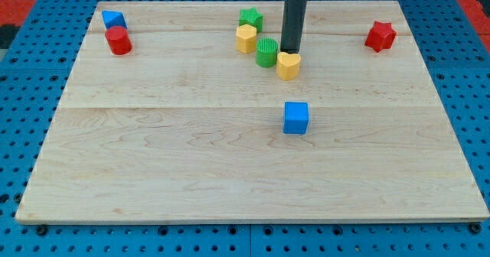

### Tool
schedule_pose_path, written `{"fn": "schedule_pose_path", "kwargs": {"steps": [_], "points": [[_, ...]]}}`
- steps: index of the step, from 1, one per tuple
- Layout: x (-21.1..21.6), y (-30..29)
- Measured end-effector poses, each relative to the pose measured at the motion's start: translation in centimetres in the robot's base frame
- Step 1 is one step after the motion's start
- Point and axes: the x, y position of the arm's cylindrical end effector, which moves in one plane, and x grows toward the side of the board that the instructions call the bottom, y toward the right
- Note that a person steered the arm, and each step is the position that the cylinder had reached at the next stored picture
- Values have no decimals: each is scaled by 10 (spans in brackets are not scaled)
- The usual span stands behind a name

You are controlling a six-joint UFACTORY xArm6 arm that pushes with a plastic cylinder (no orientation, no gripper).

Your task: Place the blue cube below the red circle

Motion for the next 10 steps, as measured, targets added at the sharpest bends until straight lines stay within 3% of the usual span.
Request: {"fn": "schedule_pose_path", "kwargs": {"steps": [4, 6, 7, 8, 10], "points": [[-12, -1], [110, 112], [148, 70], [165, 64], [114, -116]]}}
